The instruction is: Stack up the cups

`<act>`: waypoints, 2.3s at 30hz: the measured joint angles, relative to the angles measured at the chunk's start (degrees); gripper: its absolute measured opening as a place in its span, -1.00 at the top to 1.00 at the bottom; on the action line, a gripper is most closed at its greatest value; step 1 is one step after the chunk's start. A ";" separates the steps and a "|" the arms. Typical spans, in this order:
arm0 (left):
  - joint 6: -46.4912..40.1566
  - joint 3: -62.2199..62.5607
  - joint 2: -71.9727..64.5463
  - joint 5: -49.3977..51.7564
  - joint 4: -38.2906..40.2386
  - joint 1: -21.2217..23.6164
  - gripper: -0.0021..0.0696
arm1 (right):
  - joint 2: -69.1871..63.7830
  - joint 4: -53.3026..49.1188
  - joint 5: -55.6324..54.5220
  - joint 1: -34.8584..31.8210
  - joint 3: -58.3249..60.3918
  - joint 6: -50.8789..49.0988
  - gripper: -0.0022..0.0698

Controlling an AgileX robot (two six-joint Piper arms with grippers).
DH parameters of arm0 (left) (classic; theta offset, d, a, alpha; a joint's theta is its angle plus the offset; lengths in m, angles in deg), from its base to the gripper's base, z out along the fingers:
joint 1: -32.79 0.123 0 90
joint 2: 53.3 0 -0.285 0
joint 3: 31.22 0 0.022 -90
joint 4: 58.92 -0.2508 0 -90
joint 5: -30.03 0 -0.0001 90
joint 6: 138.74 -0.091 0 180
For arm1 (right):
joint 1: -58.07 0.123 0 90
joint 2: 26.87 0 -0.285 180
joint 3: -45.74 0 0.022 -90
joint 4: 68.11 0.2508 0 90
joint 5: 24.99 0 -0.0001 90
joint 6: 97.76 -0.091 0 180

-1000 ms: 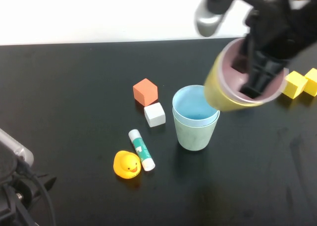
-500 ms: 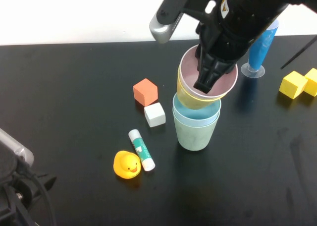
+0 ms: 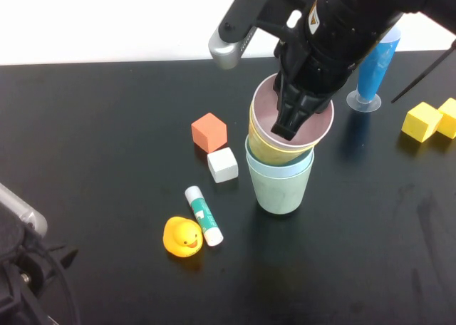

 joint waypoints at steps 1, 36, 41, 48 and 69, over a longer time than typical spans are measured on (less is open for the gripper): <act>0.00 0.00 0.00 0.00 -0.10 0.00 0.95 | 0.00 0.00 0.00 -0.05 0.00 0.00 0.74; 1.03 0.00 0.00 -0.13 -1.58 0.00 0.95 | 0.19 0.68 0.00 -0.05 4.96 -1.49 0.73; 1.17 0.00 0.00 -0.41 -1.98 0.00 0.95 | 0.19 0.12 0.00 -0.05 4.96 -1.94 0.54; 1.45 0.00 0.00 -0.49 -2.09 0.00 0.95 | 0.19 -3.09 -0.12 -0.05 4.96 -2.54 0.06; 20.19 -11.35 11.69 -9.55 -9.35 0.00 0.95 | 29.34 -5.37 -18.52 -0.14 25.50 -11.74 0.86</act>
